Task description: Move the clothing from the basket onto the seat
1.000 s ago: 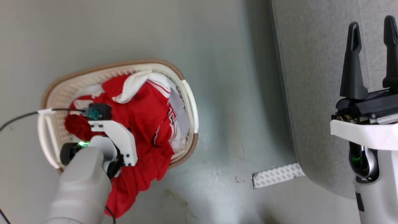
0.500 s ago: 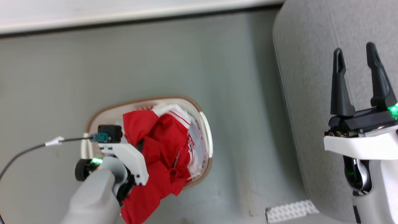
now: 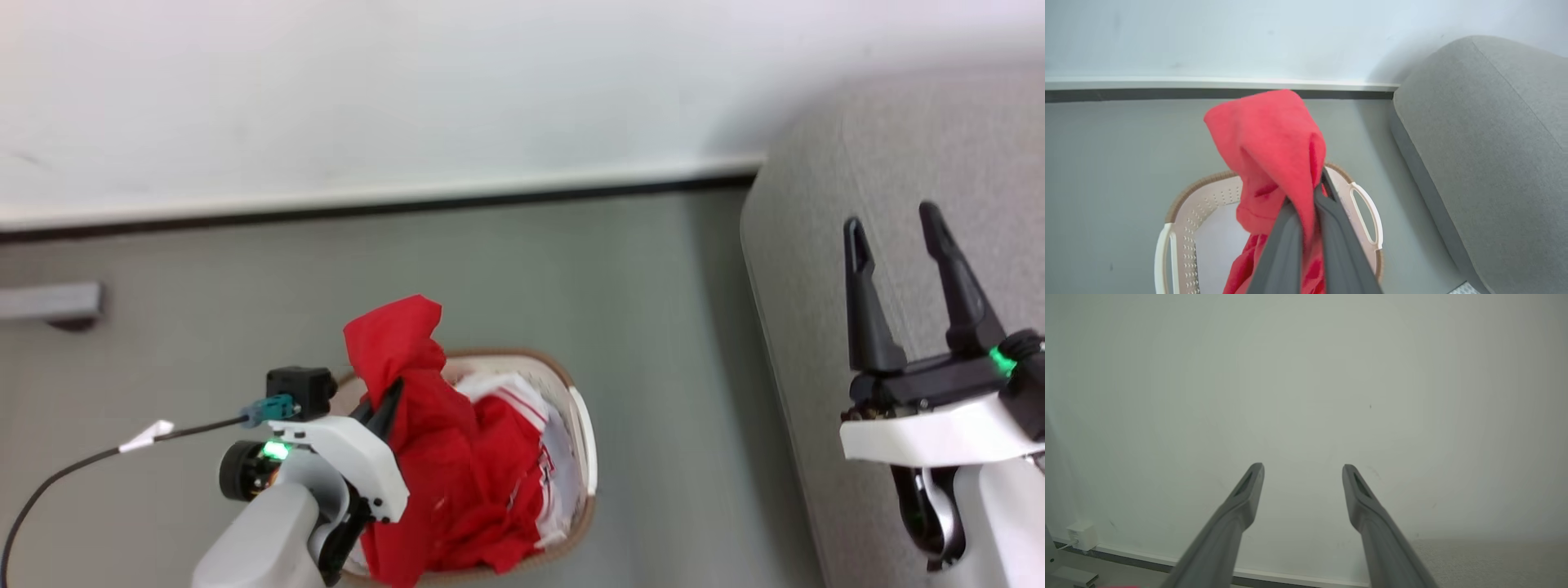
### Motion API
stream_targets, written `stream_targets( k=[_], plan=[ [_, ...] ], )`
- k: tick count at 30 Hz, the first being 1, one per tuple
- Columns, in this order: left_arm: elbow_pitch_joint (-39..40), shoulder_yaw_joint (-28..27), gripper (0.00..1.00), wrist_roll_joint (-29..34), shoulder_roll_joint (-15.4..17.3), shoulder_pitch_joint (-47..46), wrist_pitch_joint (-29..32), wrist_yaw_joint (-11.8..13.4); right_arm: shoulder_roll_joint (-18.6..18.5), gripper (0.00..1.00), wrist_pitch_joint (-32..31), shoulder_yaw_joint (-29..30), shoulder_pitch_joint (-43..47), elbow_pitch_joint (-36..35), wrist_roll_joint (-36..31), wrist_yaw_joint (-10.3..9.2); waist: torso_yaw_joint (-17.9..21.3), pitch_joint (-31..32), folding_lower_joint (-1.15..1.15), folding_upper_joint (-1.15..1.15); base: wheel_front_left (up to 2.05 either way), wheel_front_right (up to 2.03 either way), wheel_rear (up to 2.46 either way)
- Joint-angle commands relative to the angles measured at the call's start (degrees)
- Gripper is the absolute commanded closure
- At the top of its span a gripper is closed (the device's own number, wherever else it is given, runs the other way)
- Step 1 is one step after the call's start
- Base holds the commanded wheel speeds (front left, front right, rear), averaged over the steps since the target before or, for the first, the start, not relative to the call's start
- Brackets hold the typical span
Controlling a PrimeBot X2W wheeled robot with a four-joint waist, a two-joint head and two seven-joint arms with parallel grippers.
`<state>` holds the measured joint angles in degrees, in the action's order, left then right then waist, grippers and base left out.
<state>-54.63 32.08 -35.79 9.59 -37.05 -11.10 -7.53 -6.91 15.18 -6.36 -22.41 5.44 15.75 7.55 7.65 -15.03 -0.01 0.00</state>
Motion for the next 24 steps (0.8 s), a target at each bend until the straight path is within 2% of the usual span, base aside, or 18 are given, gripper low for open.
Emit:
stream_targets(
  k=[1, 5, 10, 16, 24],
  plan=[
    [1.9, 0.4, 1.00, -0.2, 1.0, 1.3, -1.1, 0.1, -0.3, 0.00, -0.1, -0.3, 1.5, 0.4, 0.5, -0.12, -1.6, 3.8, 0.01, 0.00, 0.00, 0.00, 0.00],
    [6.5, 0.7, 1.00, 0.9, 2.0, 2.6, -2.7, 0.2, -0.7, 0.00, -0.1, -0.9, 3.6, 1.2, 1.0, -0.12, -2.4, 6.4, 0.01, 0.00, 0.00, 0.00, 0.00],
    [13.0, 0.6, 1.00, 2.1, 3.3, 3.5, -3.4, 1.6, -1.0, 0.00, -0.1, -1.9, 5.3, 1.8, 1.4, -0.12, -2.9, 8.7, 0.01, 0.00, 0.00, 0.00, 0.00],
    [23.9, 0.3, 1.00, 2.9, 5.3, 5.5, -3.2, 4.1, -1.1, 0.00, -0.1, -3.6, 7.4, 2.9, 2.3, -0.12, -3.0, 12.2, 0.01, 0.00, 0.00, 0.00, 0.00],
    [38.3, -0.5, 1.00, 2.8, 7.9, 7.4, 1.0, 8.2, -0.8, 0.00, -0.1, -5.4, 9.7, 3.0, 3.6, -0.12, -3.1, 15.0, 0.01, 0.00, 0.00, 0.00, 0.00]
  ],
)
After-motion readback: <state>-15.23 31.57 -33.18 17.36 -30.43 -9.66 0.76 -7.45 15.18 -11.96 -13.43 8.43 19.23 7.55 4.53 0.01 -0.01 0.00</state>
